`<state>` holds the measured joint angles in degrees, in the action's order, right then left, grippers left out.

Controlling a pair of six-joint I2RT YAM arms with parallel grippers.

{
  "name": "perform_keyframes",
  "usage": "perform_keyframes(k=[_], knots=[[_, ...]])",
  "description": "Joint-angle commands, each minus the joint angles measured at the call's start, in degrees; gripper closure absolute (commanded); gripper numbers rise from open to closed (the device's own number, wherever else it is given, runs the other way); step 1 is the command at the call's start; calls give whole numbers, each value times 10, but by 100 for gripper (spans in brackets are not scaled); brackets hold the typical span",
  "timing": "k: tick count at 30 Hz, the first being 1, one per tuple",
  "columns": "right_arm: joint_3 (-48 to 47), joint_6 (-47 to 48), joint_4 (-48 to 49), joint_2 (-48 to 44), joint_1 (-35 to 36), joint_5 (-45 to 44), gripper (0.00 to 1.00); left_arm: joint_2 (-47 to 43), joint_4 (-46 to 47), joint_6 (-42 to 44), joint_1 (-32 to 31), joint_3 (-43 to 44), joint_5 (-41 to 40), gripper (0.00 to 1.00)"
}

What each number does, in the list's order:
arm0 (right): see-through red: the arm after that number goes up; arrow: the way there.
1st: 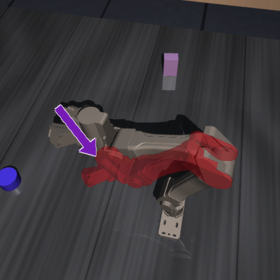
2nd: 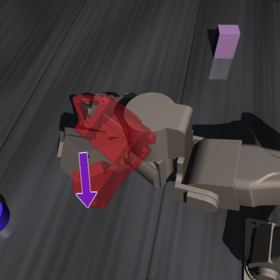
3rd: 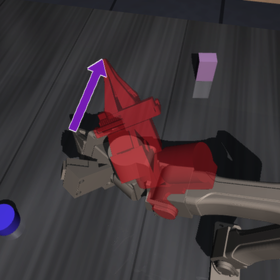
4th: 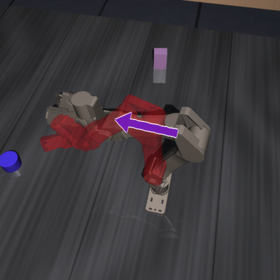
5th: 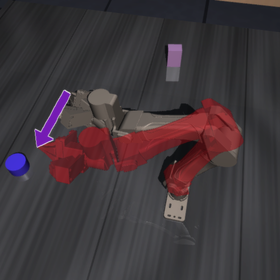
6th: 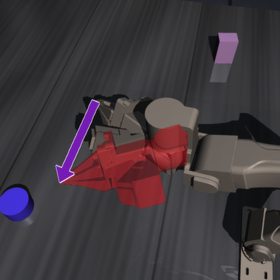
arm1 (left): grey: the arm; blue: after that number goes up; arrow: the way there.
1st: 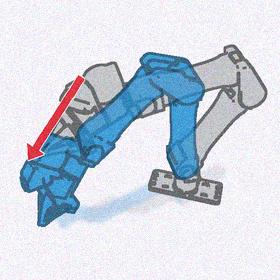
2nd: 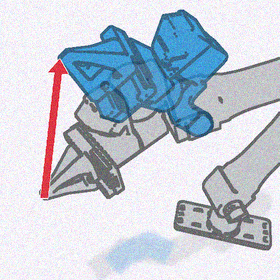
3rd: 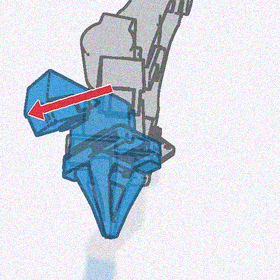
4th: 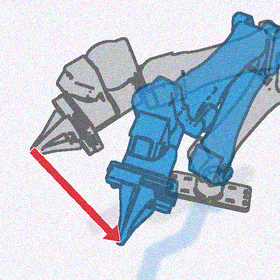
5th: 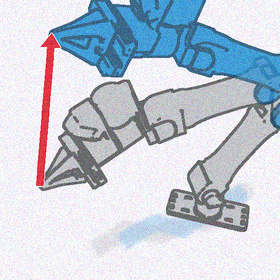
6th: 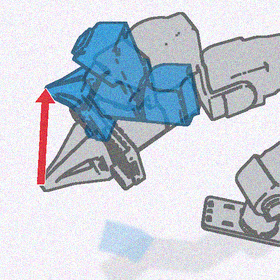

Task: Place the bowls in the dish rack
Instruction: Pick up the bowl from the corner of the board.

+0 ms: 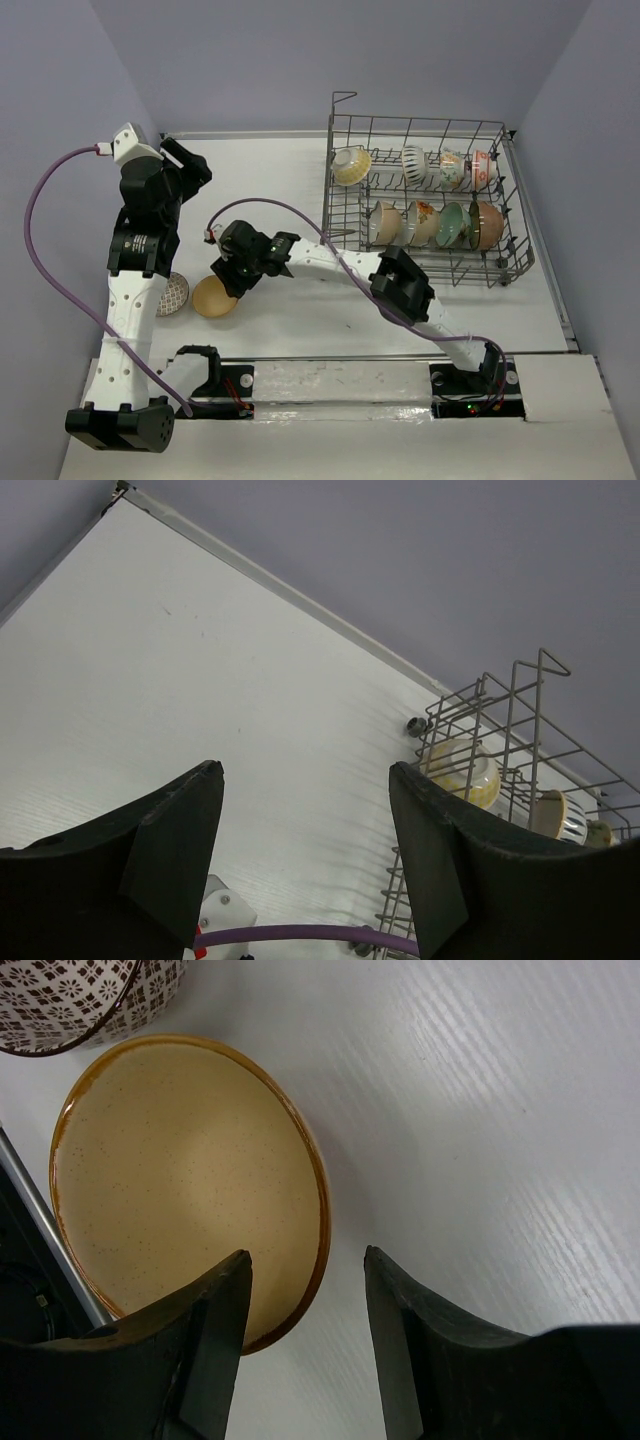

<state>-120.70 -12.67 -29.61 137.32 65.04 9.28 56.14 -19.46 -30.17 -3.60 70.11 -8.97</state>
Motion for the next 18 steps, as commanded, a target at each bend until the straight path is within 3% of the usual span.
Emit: perform_keyframes(k=[1,4,13,16,18], knots=[[-34,-9,-1,8,11,18,46,-1,31,9,6,18,8,24],[-36,-11,-1,15,11,18,47,-1,33,8,7,17,11,24],[-41,-12,-1,21,11,15,81,-2,35,8,9,15,18,24],[-40,-14,-1,19,11,6,99,-3,35,6,9,14,19,24],[-37,-14,0,14,11,-14,99,-2,34,7,9,14,20,24]])
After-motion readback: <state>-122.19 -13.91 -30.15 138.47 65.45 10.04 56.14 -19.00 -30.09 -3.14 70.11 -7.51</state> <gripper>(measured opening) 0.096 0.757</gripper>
